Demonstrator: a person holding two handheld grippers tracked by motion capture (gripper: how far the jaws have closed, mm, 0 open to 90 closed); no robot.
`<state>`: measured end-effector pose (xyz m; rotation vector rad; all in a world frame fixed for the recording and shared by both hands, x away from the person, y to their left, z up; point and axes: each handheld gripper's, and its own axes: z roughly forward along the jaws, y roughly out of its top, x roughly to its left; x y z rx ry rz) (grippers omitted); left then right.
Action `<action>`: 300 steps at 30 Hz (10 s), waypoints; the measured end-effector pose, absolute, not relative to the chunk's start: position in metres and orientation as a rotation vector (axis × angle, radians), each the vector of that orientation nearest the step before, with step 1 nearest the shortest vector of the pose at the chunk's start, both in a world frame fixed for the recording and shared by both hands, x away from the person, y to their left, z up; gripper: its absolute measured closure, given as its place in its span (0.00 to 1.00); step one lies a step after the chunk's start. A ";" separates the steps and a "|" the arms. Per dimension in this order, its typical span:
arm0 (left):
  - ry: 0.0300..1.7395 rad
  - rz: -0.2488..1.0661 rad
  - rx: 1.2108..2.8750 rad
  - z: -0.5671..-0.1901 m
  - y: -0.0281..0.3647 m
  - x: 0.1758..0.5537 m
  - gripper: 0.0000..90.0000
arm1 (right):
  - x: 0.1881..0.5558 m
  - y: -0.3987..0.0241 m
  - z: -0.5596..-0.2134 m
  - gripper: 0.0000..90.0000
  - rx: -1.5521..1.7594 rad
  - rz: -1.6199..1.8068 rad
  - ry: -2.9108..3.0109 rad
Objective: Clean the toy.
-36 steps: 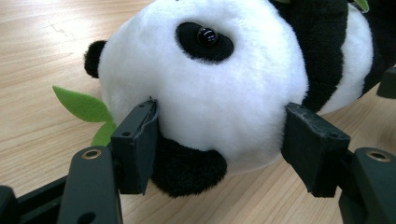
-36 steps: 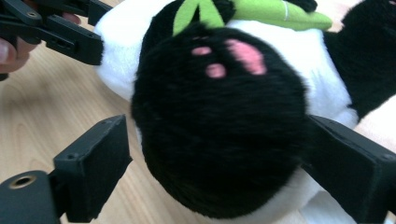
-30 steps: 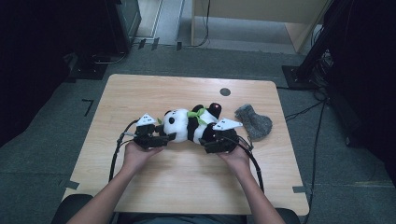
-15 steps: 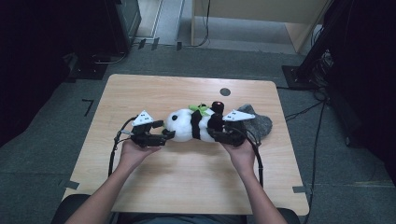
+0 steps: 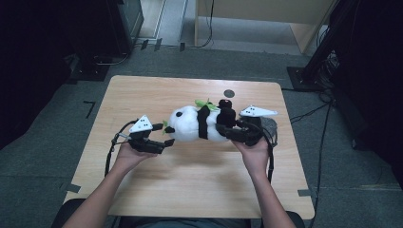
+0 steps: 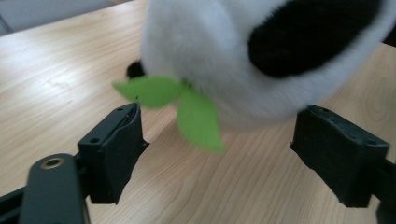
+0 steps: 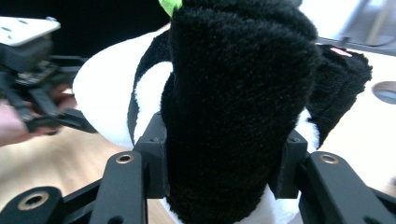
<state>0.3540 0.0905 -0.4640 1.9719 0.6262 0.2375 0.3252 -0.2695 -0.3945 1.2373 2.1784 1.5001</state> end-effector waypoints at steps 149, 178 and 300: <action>0.707 0.174 1.938 -0.450 0.082 0.348 0.33 | 0.325 -0.266 -0.430 0.42 1.162 1.528 2.242; 0.812 0.041 1.902 -0.456 0.095 0.352 0.34 | 0.319 -0.258 -0.431 0.32 1.165 1.468 2.306; 0.819 0.066 1.940 -0.464 0.091 0.374 0.19 | 0.393 -0.356 -0.432 0.85 1.452 1.074 2.000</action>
